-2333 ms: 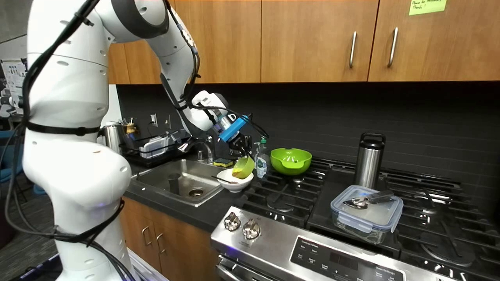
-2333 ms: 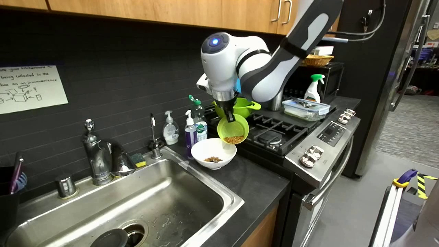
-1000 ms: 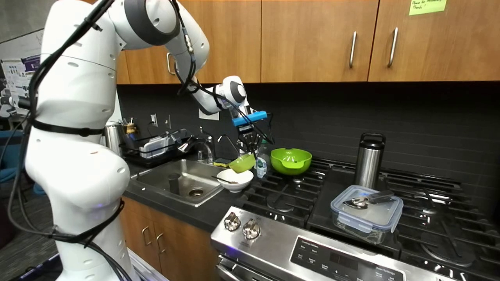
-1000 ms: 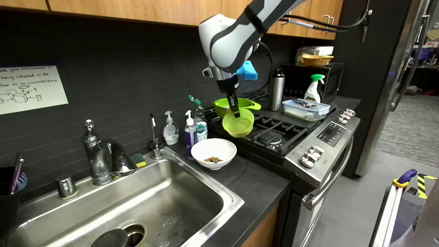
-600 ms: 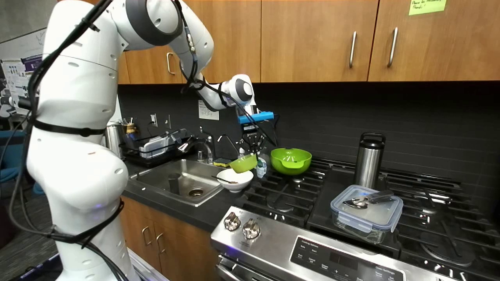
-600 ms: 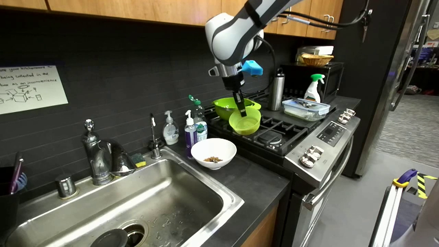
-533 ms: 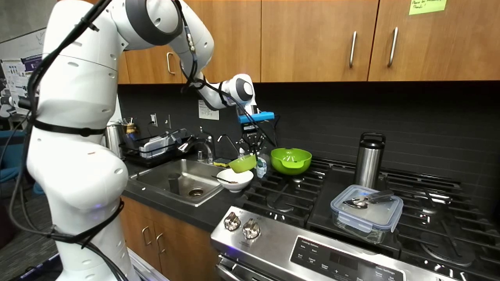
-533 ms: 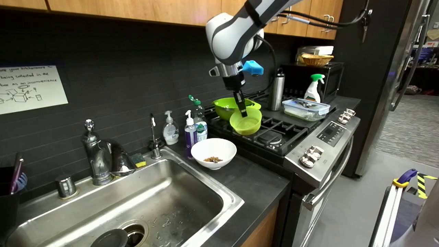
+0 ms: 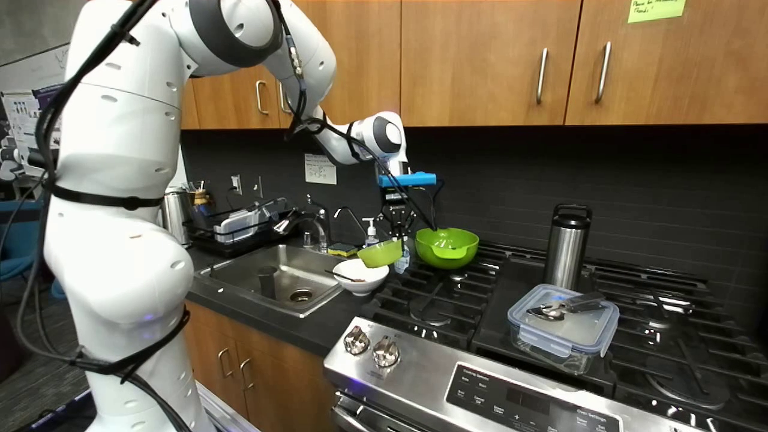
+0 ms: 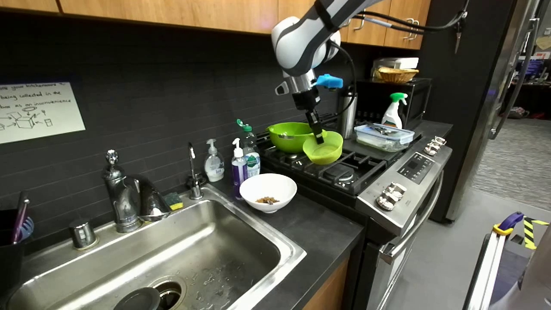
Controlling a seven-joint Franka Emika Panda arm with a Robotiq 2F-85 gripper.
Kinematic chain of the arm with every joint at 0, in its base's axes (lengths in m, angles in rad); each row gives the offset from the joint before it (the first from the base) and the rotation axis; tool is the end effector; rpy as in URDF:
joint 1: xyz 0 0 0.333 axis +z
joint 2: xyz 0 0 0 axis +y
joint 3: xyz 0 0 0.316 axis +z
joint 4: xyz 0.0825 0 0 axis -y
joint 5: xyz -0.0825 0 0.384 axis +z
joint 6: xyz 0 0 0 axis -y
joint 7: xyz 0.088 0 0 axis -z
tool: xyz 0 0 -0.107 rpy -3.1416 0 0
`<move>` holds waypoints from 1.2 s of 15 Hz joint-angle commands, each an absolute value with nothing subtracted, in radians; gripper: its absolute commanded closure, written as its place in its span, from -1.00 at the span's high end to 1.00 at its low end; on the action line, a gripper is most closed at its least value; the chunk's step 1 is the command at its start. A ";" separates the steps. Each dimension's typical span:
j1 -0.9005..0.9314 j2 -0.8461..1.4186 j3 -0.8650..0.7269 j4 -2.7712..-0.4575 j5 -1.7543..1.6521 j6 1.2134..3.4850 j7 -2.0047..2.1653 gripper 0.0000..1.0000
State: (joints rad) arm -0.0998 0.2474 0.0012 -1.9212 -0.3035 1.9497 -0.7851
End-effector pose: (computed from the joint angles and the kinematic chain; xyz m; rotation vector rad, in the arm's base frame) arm 0.5808 -0.0776 0.3502 2.7052 1.1929 -0.4640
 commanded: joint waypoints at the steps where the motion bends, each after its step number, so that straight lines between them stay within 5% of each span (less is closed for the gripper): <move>1: -0.117 0.205 -0.013 -1.951 -0.276 1.926 -0.855 -0.98; 18: -0.153 0.148 -0.077 -1.978 -0.196 1.883 -0.997 -0.98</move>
